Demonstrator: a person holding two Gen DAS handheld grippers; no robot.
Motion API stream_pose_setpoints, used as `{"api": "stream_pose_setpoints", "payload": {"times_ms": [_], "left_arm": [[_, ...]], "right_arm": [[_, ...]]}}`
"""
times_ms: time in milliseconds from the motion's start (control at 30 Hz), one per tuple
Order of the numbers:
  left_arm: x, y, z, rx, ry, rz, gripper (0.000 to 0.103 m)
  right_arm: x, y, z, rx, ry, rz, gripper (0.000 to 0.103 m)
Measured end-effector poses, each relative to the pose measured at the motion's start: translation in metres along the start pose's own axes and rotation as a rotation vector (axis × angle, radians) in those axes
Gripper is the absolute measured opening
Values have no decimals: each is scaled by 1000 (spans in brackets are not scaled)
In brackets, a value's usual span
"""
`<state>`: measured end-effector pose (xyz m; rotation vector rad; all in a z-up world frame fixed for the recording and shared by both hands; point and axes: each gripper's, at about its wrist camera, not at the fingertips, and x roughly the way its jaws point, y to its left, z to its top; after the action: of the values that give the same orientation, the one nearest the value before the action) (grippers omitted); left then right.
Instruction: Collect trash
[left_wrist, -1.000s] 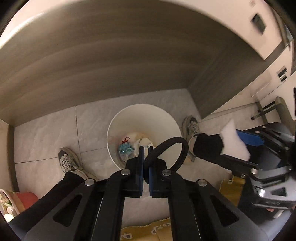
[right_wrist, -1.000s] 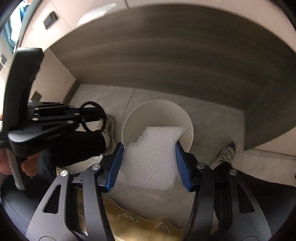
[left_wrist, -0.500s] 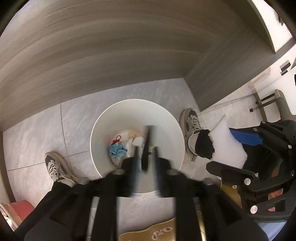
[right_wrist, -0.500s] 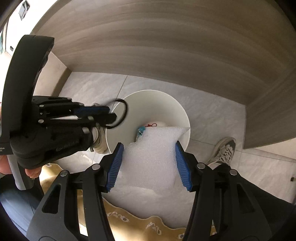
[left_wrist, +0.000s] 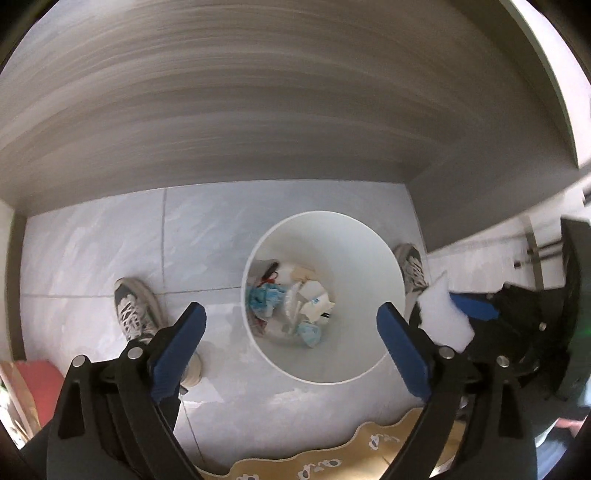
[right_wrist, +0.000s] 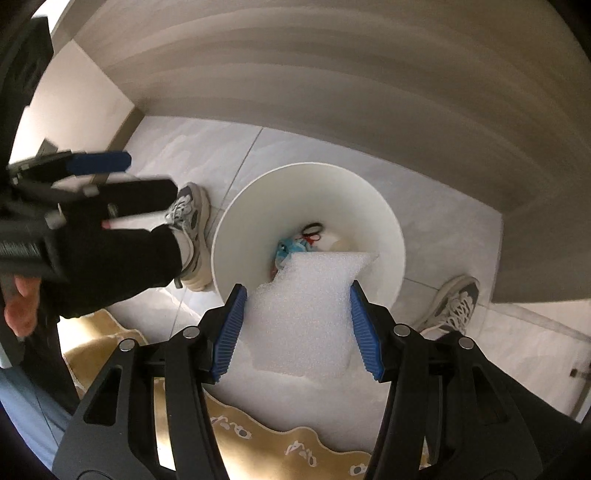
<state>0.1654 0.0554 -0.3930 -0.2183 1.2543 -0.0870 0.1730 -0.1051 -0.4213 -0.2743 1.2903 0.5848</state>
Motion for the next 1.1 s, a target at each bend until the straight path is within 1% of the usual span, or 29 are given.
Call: {"api": "stream_pose_setpoints", "payload": {"times_ms": [33, 100, 133, 167, 333, 467, 567, 667, 767, 933, 1033, 1100], "left_arm": [[-1, 3, 0, -9, -3, 4, 94], [-3, 6, 1, -25, -9, 7, 96], [-4, 8, 1, -32, -9, 3, 97], [-5, 8, 1, -42, -8, -6, 97], [-7, 16, 2, -61, -10, -47, 97], [-16, 12, 0, -66, -26, -46, 97], [-24, 9, -5, -54, -33, -42, 97], [-34, 4, -10, -38, -53, -38, 97], [-47, 2, -18, -26, -98, 3, 97], [-71, -8, -32, -4, -145, 22, 97], [-94, -18, -42, 38, -188, 28, 97], [-112, -27, -51, 67, -236, 49, 97]], "right_arm": [[3, 3, 0, -6, 4, 8, 56], [9, 6, 0, -12, 17, 31, 75], [10, 7, 0, -15, 18, 29, 89], [12, 10, 0, -17, 19, 21, 94], [13, 14, -3, -14, 23, -66, 96], [-1, 1, -7, 27, 0, -65, 97], [-14, -6, -10, 49, -30, -68, 97], [-32, -5, -17, 34, -79, -85, 97], [-51, 3, -25, -4, -139, -92, 97], [-85, 14, -40, -39, -222, -65, 97], [-110, 12, -48, 6, -256, -10, 97], [-133, 10, -55, 28, -303, 14, 97]]}}
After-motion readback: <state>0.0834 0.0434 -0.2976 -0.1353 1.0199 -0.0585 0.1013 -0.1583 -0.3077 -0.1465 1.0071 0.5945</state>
